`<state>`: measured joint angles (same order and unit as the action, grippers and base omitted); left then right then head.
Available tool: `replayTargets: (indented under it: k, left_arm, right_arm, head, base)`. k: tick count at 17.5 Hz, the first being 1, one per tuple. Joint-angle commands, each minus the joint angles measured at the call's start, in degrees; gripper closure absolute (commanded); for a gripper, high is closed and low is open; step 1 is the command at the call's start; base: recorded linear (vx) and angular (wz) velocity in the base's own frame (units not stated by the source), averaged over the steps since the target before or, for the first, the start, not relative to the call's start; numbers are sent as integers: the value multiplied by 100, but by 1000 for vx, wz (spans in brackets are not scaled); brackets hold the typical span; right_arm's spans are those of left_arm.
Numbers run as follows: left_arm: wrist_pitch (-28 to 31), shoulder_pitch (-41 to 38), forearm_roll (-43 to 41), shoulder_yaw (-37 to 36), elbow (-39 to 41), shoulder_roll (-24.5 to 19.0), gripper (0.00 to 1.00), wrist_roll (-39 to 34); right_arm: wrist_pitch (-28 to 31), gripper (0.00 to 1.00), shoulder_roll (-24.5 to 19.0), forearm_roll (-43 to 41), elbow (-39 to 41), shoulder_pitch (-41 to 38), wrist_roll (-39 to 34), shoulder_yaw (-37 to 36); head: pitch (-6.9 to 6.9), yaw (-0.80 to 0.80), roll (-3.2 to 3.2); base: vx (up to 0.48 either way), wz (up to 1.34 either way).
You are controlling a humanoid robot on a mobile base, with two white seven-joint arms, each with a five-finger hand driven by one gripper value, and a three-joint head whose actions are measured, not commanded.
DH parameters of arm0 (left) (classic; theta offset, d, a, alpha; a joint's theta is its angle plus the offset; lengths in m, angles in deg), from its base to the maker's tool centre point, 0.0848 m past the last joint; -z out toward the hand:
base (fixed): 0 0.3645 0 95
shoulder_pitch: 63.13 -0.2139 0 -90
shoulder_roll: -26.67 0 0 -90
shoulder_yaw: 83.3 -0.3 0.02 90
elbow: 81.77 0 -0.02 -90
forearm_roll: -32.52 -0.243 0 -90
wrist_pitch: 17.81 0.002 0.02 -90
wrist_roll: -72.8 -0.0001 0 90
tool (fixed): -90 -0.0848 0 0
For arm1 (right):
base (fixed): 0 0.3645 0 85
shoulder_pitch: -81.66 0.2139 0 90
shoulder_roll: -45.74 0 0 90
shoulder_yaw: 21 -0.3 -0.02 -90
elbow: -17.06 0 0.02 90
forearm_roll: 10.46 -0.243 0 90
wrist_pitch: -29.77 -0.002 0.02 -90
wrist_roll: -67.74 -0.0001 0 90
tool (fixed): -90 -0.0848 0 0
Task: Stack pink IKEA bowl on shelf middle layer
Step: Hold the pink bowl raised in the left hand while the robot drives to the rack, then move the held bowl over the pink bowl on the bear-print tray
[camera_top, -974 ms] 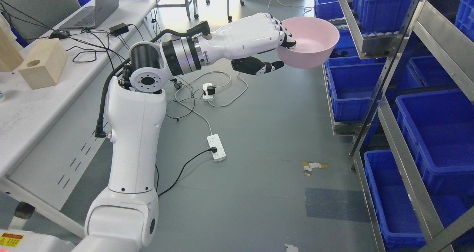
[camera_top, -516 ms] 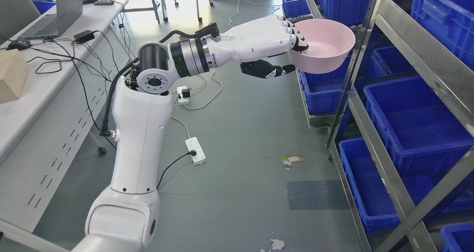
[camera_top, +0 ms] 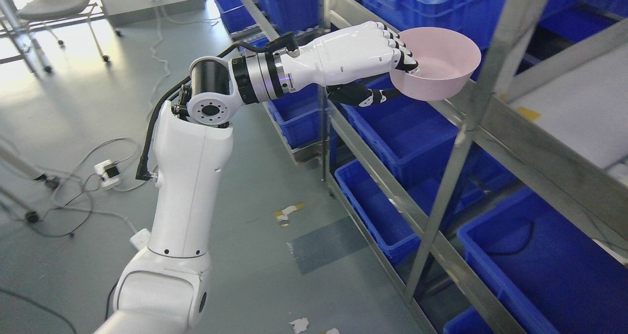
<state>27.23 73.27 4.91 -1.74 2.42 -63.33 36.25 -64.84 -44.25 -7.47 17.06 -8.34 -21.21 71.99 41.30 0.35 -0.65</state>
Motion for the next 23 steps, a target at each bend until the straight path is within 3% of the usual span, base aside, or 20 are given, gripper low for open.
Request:
replayTargets:
  k: [1,5,12,17,23]
  left_arm:
    - [-3,0,-16,-88,-9,-100,97,-1]
    - [-3,44,-683,492,-281,-100,97,25]
    - [-3,809,-1878,633,-861,-100,97,16]
    - [-3,756,-2582,949,-818,-100,97,113]
    - [-3,325,-2662,951,-720,-100,97,342]
  right_arm:
    - [-5,0,100,0,100,-26,0,0]
    - [-5,0,100,0,100,-26,0,0]
    - [-5,0,100,0,100,-17,0,0]
    - [-5,0,100,0,100,-26,0,0]
    - [-5,0,100,0,100,-26,0,0]
  head:
    - [0,0,0]
    - [0,0,0]
    - [0,0,0]
    - [0,0,0]
    - [-1,0,0]
  base:
    - [-8,-1107]
    - [1,-1173]
    - [-13,-1122]
    - [-6,-752]
    - [2,-222]
